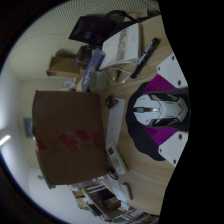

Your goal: Arrange mouse

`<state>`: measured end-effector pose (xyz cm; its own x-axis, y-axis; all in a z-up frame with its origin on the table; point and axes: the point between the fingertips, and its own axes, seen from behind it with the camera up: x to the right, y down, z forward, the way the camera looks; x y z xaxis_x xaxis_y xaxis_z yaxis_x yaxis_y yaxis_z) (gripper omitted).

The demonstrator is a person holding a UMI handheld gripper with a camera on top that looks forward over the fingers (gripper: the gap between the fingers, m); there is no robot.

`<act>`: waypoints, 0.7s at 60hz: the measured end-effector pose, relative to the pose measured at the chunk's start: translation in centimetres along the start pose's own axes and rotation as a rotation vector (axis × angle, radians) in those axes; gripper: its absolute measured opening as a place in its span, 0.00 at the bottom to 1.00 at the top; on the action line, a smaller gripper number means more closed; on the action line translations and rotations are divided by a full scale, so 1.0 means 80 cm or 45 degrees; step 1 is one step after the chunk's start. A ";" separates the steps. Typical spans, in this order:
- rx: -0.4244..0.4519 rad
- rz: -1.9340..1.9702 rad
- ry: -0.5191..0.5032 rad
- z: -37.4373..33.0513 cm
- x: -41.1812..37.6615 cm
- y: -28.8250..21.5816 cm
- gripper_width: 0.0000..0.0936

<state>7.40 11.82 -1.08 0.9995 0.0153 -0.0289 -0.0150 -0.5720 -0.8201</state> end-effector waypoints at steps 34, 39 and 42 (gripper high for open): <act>0.084 0.007 -0.110 -0.150 0.006 0.050 0.90; 0.096 0.006 -0.152 -0.202 0.009 0.078 0.90; 0.081 0.012 -0.183 -0.220 0.009 0.097 0.90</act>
<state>8.55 -7.02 2.55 0.9848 0.1305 -0.1144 -0.0303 -0.5197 -0.8538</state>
